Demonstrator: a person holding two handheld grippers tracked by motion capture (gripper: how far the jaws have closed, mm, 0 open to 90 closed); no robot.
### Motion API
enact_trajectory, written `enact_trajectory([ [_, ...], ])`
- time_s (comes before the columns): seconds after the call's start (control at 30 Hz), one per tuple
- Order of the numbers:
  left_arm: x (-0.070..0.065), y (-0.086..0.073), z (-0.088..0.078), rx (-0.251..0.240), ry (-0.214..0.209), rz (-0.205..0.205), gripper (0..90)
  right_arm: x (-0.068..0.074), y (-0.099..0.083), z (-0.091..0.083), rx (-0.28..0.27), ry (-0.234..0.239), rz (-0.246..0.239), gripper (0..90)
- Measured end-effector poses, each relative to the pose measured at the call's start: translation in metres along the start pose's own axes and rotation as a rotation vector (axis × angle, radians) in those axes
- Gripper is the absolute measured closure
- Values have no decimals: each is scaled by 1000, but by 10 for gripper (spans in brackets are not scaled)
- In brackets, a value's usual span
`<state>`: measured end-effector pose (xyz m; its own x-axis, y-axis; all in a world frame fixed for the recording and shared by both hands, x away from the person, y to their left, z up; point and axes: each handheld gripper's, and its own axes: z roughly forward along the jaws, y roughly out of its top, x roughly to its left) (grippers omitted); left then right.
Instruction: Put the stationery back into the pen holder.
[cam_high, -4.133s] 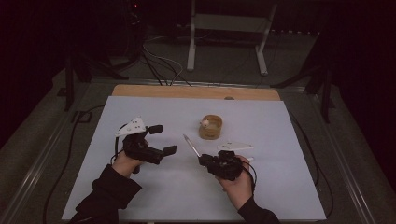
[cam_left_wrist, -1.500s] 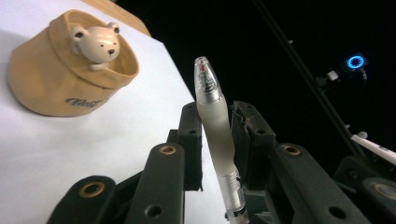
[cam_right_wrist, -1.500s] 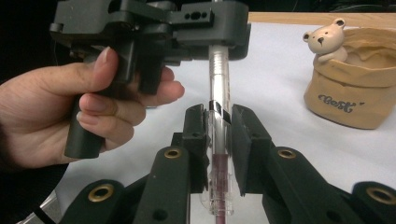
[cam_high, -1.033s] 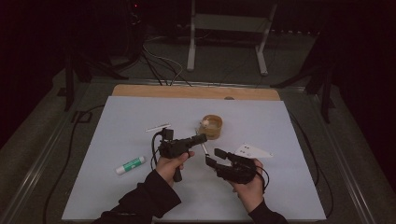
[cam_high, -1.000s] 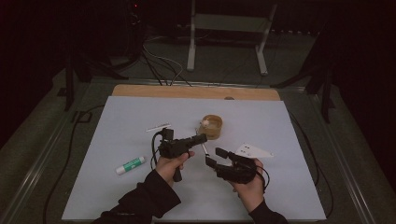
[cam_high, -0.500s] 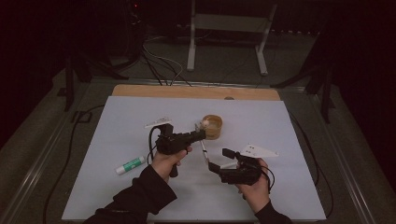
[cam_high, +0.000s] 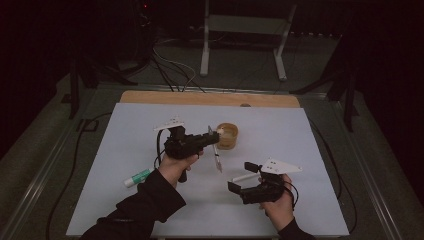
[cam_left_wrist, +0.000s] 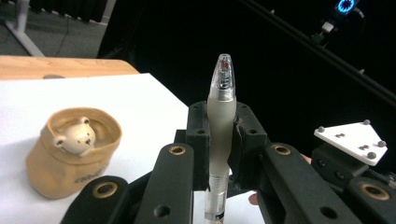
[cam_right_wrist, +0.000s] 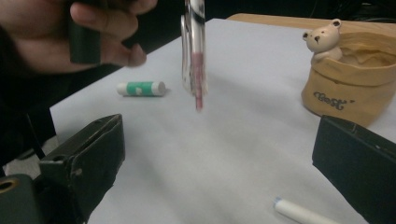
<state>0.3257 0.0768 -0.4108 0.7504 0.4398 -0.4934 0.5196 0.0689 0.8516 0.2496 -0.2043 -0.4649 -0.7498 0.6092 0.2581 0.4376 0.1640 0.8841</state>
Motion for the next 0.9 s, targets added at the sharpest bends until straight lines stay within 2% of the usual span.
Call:
enact_trajectory([
  [0.03,0,0,0,0,0,0,808,0,0,0,0,0,0,23],
  [0.07,-1,3,0,3,10,29,808,0,-1,-1,0,0,-8,23],
  [0.1,-1,4,0,3,10,35,808,0,-2,-2,1,0,-24,21],
  [0.27,-3,11,3,8,20,91,808,1,-4,-4,-6,-9,-41,18],
  [0.5,-7,22,9,9,35,178,808,3,-6,-3,0,4,-59,18],
  [0.9,-4,36,21,8,54,246,807,4,-7,-3,-16,9,-76,18],
])
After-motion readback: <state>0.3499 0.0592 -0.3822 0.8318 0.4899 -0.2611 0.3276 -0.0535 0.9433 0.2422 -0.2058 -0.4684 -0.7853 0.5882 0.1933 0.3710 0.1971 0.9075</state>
